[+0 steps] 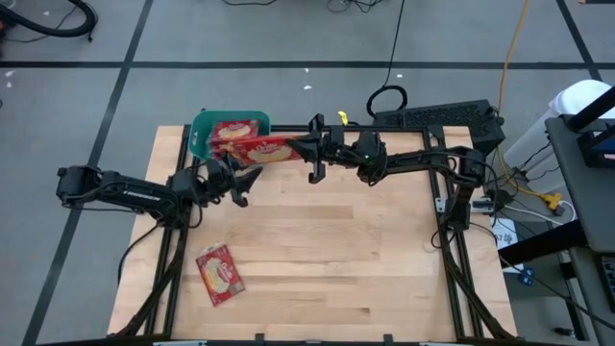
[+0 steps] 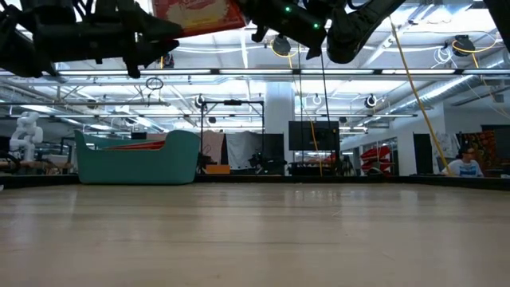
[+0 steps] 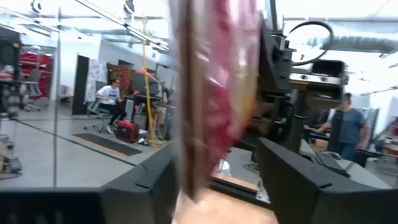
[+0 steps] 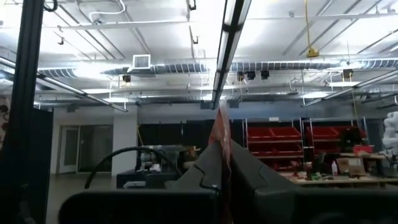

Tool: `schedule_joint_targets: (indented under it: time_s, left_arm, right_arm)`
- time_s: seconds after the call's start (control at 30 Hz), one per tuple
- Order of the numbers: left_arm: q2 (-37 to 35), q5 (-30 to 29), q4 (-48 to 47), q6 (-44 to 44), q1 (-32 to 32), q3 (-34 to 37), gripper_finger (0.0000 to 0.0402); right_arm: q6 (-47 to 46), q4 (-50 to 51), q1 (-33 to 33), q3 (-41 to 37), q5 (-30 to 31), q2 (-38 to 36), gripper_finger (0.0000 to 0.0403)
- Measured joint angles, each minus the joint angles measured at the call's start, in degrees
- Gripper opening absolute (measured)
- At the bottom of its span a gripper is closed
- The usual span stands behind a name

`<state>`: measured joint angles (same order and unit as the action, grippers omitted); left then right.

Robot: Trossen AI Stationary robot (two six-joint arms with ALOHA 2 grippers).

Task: Sort popcorn bags into baskets
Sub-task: Put the red popcorn bag into the green bin

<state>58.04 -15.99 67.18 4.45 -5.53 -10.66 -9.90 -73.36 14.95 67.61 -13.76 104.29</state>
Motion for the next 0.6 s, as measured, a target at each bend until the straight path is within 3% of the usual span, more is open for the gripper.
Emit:
schedule_joint_targets:
  time_s: [0.13,0.33,0.6]
  left_arm:
    - [0.15,0.43,0.36,-0.01,-1.83,0.00,0.0146]
    - [0.04,3.76,-0.23,-0.39,-3.85,0.00,0.0023]
    - [-6.02,4.00,-5.77,-1.01,-11.99,0.07,0.0032]
  right_arm:
    - [0.49,2.88,-0.08,0.02,0.02,-0.04,0.0000]
    - [1.27,5.93,0.83,0.04,0.06,-0.09,0.0000]
    - [1.61,17.86,5.69,0.20,-0.08,-0.33,0.0021]
